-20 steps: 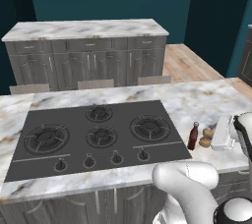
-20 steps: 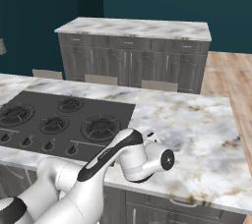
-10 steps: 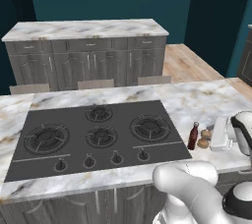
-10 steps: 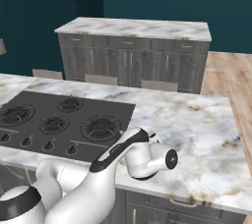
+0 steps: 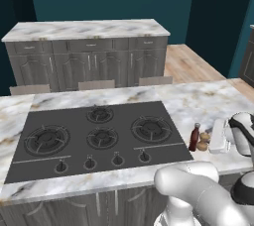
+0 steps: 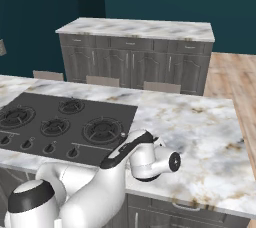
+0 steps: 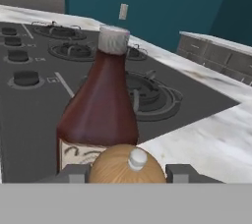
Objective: Take 2 condiments from the cabinet and move them on the counter near the stove.Make sure the condiments are lined up with each other, next to each other.
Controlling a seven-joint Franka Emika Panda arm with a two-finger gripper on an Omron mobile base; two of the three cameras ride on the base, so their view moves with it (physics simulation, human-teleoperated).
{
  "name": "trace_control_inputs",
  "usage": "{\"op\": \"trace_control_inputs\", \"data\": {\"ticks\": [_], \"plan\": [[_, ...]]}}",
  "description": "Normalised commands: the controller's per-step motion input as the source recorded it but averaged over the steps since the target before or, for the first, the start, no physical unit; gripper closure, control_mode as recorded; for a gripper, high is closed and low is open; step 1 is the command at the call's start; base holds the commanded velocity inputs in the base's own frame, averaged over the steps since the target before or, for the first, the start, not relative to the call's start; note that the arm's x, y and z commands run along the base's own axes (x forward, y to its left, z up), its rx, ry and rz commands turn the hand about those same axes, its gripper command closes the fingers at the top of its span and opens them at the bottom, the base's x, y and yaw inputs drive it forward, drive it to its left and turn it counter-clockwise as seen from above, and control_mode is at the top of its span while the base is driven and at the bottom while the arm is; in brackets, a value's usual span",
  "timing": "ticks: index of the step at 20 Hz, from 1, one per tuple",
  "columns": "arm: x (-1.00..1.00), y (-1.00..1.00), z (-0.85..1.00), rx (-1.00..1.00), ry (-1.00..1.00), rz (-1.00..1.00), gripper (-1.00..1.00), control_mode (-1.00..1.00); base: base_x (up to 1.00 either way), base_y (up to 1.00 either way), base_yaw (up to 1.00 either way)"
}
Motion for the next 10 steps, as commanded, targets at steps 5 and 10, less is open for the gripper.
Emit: {"op": "trace_control_inputs", "data": {"ticks": [5, 10], "plan": [[0.21, 0.0, -0.17, 0.0, 0.0, 0.0, 1.0, -1.0, 0.0, 0.0, 0.0], [0.12, 0.0, -0.15, 0.0, 0.0, 0.0, 1.0, -1.0, 0.0, 0.0, 0.0]]}}
